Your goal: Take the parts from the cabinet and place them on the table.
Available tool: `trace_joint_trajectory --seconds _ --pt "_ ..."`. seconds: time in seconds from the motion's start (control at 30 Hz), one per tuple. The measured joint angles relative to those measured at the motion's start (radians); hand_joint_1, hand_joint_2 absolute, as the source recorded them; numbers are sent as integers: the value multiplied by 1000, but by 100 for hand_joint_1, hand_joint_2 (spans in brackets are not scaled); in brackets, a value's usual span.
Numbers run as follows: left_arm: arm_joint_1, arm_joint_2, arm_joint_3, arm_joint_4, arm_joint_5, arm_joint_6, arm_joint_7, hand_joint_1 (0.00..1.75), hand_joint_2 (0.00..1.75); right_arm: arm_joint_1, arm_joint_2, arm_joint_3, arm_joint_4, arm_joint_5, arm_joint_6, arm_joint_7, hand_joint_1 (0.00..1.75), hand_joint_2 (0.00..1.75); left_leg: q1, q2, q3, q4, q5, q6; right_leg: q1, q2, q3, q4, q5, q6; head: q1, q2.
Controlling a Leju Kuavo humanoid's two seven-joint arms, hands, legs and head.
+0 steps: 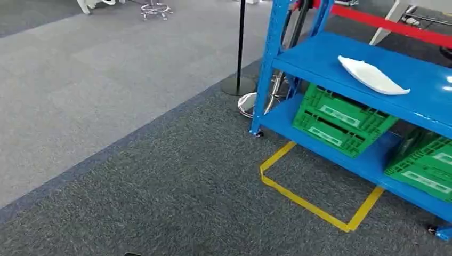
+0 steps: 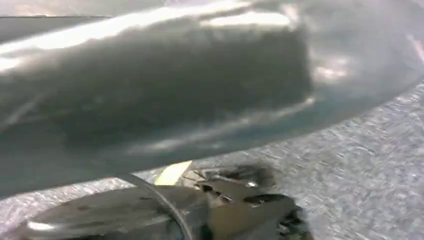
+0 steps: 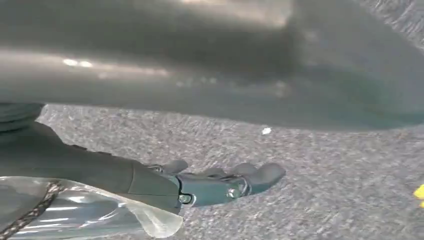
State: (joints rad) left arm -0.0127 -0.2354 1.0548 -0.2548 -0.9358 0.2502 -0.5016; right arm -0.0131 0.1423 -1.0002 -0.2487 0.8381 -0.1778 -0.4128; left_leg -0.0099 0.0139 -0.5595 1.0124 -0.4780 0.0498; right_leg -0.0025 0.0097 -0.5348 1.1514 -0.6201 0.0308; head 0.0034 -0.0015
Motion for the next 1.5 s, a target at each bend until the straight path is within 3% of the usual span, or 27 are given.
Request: trace_joint_trajectory --seconds 0.1,0.17,0.2,0.27,0.3,0.33,0.4,0.43,0.5,0.57,0.63,0.67,0.7,0.73,0.77,0.83,0.9,0.93,0.97,1.0,1.1,1.13,1.2,1.27,1.3,1.43,1.5 --pt "2 -2 1 0 -7 -2 -1 0 0 5 0 -3 0 4 0 0 0 0 0 16 20 0 -26 -1 -2 -1 -130 147 -72 8 0 0" --pt "3 -3 3 0 -8 -2 -1 0 0 11 0 -7 0 7 -1 0 0 0 2 27 49 0 -47 -5 -4 -6 -139 88 -28 10 -1 0" --pt "3 -3 3 0 -10 -2 -1 0 0 13 0 -9 0 8 -1 0 0 0 2 38 70 0 -62 -9 -5 -22 -123 9 39 9 0 0" --pt "3 -1 8 0 -10 -2 -1 0 0 12 2 -15 0 9 0 0 0 0 -5 55 96 3 -91 -20 -1 -100 -117 -85 156 4 0 0" --pt "3 -1 10 0 -11 -2 -2 0 0 9 2 -16 0 10 0 2 0 0 -8 63 99 3 -100 -27 2 -102 -114 -87 106 -13 5 0" --pt "4 -1 10 -1 -13 -3 -2 0 0 8 2 -16 0 11 0 2 0 0 -10 75 109 -1 -110 -34 4 -90 -101 -86 137 -25 2 0" --pt "2 -3 11 -2 -15 -4 -2 0 0 9 2 -19 0 14 -1 2 0 0 -7 81 128 6 -107 -43 0 -60 -97 -92 130 -36 2 0" --pt "-3 -3 11 -2 -15 -5 -2 0 0 7 2 -21 0 15 0 2 0 0 -4 76 115 37 -101 -48 -4 -48 -80 -97 128 -41 2 0" --pt "-8 -4 12 -2 -16 -5 -2 0 0 6 2 -23 -1 15 -2 2 0 0 4 17 49 157 -110 -58 -5 -29 -64 -102 124 -50 0 0" --pt "-3 -4 15 -2 -16 -6 -2 0 0 -1 2 -24 -2 16 -2 1 0 0 9 -3 -47 291 -190 -65 -5 6 -50 -102 111 -56 0 0" --pt "0 -4 17 -2 -16 -6 -2 0 0 1 2 -24 -3 17 -2 1 0 0 8 -5 -92 306 -238 -63 -4 37 -30 -102 97 -55 0 0" --pt "0 -4 18 -2 -16 -6 -2 0 0 4 2 -24 -3 17 -2 1 0 0 8 -7 -95 276 -222 -61 -4 50 -18 -102 89 -55 -1 0" --pt "0 -3 18 -2 -17 -6 -2 0 0 6 2 -24 -3 17 -2 1 0 0 7 -13 -88 218 -172 -55 -4 64 -6 -102 81 -54 0 0" --pt "1 -3 19 -2 -17 -6 -2 0 0 5 3 -24 -3 18 -2 1 0 0 4 -30 -76 141 -95 -46 -4 76 3 -103 75 -52 -1 0" --pt "3 -2 20 -2 -17 -6 -2 0 0 7 3 -25 -3 17 -2 1 0 0 3 -77 -70 67 -3 -34 -8 87 -9 -106 70 -50 -1 0" --pt "10 2 23 -3 -17 -6 -2 0 0 1 8 -26 -3 18 -2 2 0 0 -14 -114 -73 58 -36 -16 -7 117 -5 -101 55 -33 -2 0" --pt "10 0 23 -4 -16 -6 -2 0 0 7 8 -26 -3 18 -2 2 0 0 -14 -96 -59 51 5 -16 -6 146 3 -113 49 -24 -2 0" --pt "5 -5 23 -4 -16 -6 -2 0 0 9 6 -27 -3 18 -2 2 0 0 -4 -79 -46 31 10 -13 0 141 15 -109 43 -20 -5 0" --pt "-2 -3 23 -5 -16 -6 -2 0 0 11 6 -28 -3 18 -3 1 0 0 -3 -69 -31 20 10 -9 4 65 11 -92 34 -14 -2 0" --pt "-3 -6 24 -5 -17 -6 -2 0 0 6 6 -29 -3 19 -4 1 0 0 -3 -57 -23 17 6 -4 4 26 -17 -46 5 -9 9 0" --pt "1 -8 26 -5 -21 -6 -2 0 0 -6 6 -31 -3 24 -4 0 0 0 -3 -9 -9 17 -16 0 0 -2 -151 155 -70 3 8 0" --pt "1 -8 26 -5 -21 -6 -1 0 0 -2 6 -32 -3 25 -4 0 0 0 -3 1 -2 17 -23 0 0 -3 -170 170 -55 5 10 0" --pt "1 -8 26 -5 -25 -6 -1 0 0 4 6 -34 -3 26 -3 1 0 0 -4 20 21 17 -40 -1 1 -11 -136 65 45 1 9 0" --pt "1 -8 27 -5 -26 -6 -1 0 0 3 6 -37 -4 27 -3 0 0 0 -5 41 44 16 -59 -5 11 -60 -68 -100 129 -15 9 0" --pt "0 -10 27 -5 -26 -6 0 0 0 0 6 -39 -4 27 -3 1 0 0 -14 49 48 18 -68 -12 21 -86 -53 -108 114 -23 8 0" --pt "-7 -12 27 -5 -26 -6 0 0 0 2 6 -41 -4 27 -3 0 0 0 -17 80 64 13 -81 -28 11 -43 -45 -123 117 -38 6 0" --pt "-7 -12 27 -6 -26 -6 1 0 0 2 8 -43 -4 26 -3 0 0 0 -10 19 47 62 -111 -44 0 -29 -33 -130 118 -44 -1 0"
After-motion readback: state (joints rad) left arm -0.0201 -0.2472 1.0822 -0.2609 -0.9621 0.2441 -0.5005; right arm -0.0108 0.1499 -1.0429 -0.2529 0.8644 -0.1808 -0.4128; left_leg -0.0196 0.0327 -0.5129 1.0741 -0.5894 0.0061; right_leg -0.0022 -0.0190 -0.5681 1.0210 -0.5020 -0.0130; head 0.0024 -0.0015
